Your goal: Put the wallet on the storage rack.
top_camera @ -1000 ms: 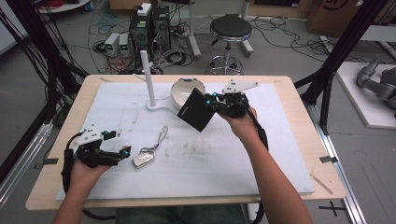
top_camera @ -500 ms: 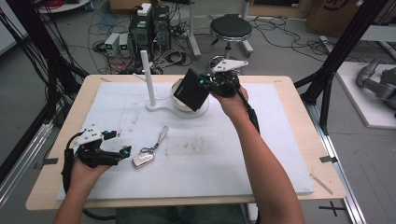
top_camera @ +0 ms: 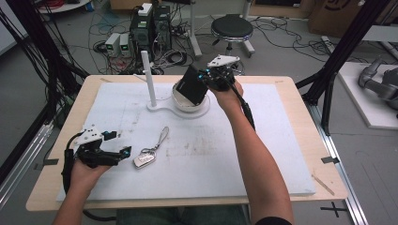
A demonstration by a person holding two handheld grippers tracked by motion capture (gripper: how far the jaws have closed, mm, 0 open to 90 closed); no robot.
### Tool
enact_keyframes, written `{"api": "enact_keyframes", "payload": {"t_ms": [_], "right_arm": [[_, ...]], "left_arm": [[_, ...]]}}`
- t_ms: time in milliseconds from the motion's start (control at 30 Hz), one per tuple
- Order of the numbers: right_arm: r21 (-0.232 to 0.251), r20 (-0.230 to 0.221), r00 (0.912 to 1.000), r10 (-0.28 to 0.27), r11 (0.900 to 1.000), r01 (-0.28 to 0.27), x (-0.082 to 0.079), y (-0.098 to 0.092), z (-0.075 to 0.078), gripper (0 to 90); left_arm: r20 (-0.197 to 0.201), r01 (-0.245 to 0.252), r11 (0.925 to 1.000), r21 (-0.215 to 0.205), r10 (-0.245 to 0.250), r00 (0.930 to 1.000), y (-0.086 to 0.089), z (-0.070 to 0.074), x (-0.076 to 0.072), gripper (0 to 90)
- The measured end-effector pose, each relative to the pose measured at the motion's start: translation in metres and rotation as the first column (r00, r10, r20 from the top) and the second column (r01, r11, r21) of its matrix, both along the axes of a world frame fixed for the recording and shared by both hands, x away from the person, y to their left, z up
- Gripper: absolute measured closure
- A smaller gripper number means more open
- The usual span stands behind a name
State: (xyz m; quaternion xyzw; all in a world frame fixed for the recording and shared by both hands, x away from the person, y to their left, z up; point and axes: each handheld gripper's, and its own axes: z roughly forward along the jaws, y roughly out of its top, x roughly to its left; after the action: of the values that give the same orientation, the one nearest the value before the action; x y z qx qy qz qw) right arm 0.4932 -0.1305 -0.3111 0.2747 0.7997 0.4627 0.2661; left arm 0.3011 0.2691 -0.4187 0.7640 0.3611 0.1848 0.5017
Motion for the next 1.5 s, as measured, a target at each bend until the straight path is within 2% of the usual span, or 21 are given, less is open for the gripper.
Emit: {"api": "enact_keyframes", "payload": {"t_ms": [200,333,600,800,833,867,900,933,967,1000,1033,1200,1233,1267,1300,1367,1400,1467,1500], "right_arm": [[-0.012,0.001,0.9997,-0.024,1.000,0.024,0.006,0.007,-0.006,84.3],[-0.026,0.016,0.9991,-0.040,0.999,0.040,0.009,0.009,-0.011,83.8],[-0.059,0.035,0.9985,-0.041,0.997,0.043,0.009,0.015,-0.016,83.2],[-0.103,-0.012,0.9997,-0.023,0.994,0.021,0.011,0.024,-0.028,78.7],[-0.088,-0.041,0.9988,-0.027,0.996,0.023,0.011,0.026,-0.032,73.4],[-0.083,-0.046,0.9985,-0.028,0.996,0.024,0.012,0.027,-0.032,68.7],[-0.083,-0.046,0.9985,-0.028,0.996,0.024,0.012,0.027,-0.032,68.7],[-0.072,-0.065,0.9966,-0.050,0.996,0.045,0.012,0.027,-0.032,52.4],[-0.072,-0.065,0.9966,-0.050,0.996,0.045,0.012,0.027,-0.032,52.4],[-0.051,-0.074,0.9949,-0.069,0.997,0.065,0.011,0.024,-0.030,43.6],[-0.050,-0.074,0.9944,-0.075,0.996,0.072,0.010,0.023,-0.028,39.8],[-0.060,-0.087,0.9931,-0.079,0.995,0.074,0.000,0.011,-0.016,32.9],[-0.042,-0.066,0.9952,-0.073,0.997,0.070,-0.008,0.002,-0.012,32.4],[-0.042,-0.066,0.9952,-0.073,0.997,0.070,-0.008,0.002,-0.012,32.4],[-0.020,-0.041,0.9972,-0.062,0.998,0.061,-0.018,-0.010,-0.010,31.5],[-0.007,-0.040,0.9976,-0.056,0.998,0.056,-0.023,-0.015,-0.011,30.7],[-0.020,-0.076,0.9954,-0.057,0.998,0.056,-0.033,-0.028,-0.013,28.1],[-0.011,-0.069,0.9961,-0.055,0.998,0.054,-0.038,-0.033,-0.014,28.0],[-0.009,-0.093,0.9940,-0.057,0.998,0.056,-0.044,-0.040,-0.015,26.4]], "left_arm": [[0.003,0.003,1.0000,0.004,-0.003,1.0000,-0.001,0.001,-0.001,10.1],[0.003,0.000,1.0000,0.001,0.000,1.0000,0.000,0.000,0.000,10.1],[-0.001,0.003,1.0000,0.001,-0.003,1.0000,0.000,0.000,0.000,10.1],[-0.002,0.007,1.0000,0.003,-0.007,1.0000,-0.001,0.000,0.000,10.1],[0.000,0.008,1.0000,0.002,-0.008,1.0000,-0.001,0.000,0.000,10.1],[0.000,0.009,1.0000,0.004,-0.009,1.0000,-0.001,0.000,0.000,10.1],[0.000,0.009,1.0000,0.004,-0.009,1.0000,-0.001,0.000,0.000,10.1],[-0.001,0.007,1.0000,0.000,-0.007,1.0000,-0.001,0.000,0.000,10.2],[0.000,0.008,1.0000,0.003,-0.008,1.0000,-0.001,0.000,0.000,10.2],[-0.002,0.008,1.0000,0.001,-0.008,1.0000,-0.001,0.000,0.001,10.2],[-0.002,0.007,1.0000,0.001,-0.007,1.0000,-0.001,0.000,0.001,10.2],[-0.004,0.011,0.9999,0.007,-0.011,0.9999,-0.003,0.000,0.001,10.1],[-0.001,0.013,0.9999,0.007,-0.013,0.9999,-0.004,0.000,0.001,10.1],[-0.001,0.015,0.9999,0.007,-0.015,0.9999,-0.004,0.000,0.001,10.1],[-0.001,0.018,0.9998,0.010,-0.018,0.9998,-0.005,0.000,0.001,10.1],[0.000,0.024,0.9996,0.012,-0.024,0.9997,-0.008,0.001,0.001,10.2],[0.000,0.027,0.9995,0.019,-0.027,0.9996,-0.008,0.001,0.001,10.2],[0.001,0.030,0.9994,0.017,-0.030,0.9995,-0.010,0.001,0.002,10.2],[0.002,0.031,0.9993,0.022,-0.031,0.9995,-0.010,0.001,0.002,10.1]]}}
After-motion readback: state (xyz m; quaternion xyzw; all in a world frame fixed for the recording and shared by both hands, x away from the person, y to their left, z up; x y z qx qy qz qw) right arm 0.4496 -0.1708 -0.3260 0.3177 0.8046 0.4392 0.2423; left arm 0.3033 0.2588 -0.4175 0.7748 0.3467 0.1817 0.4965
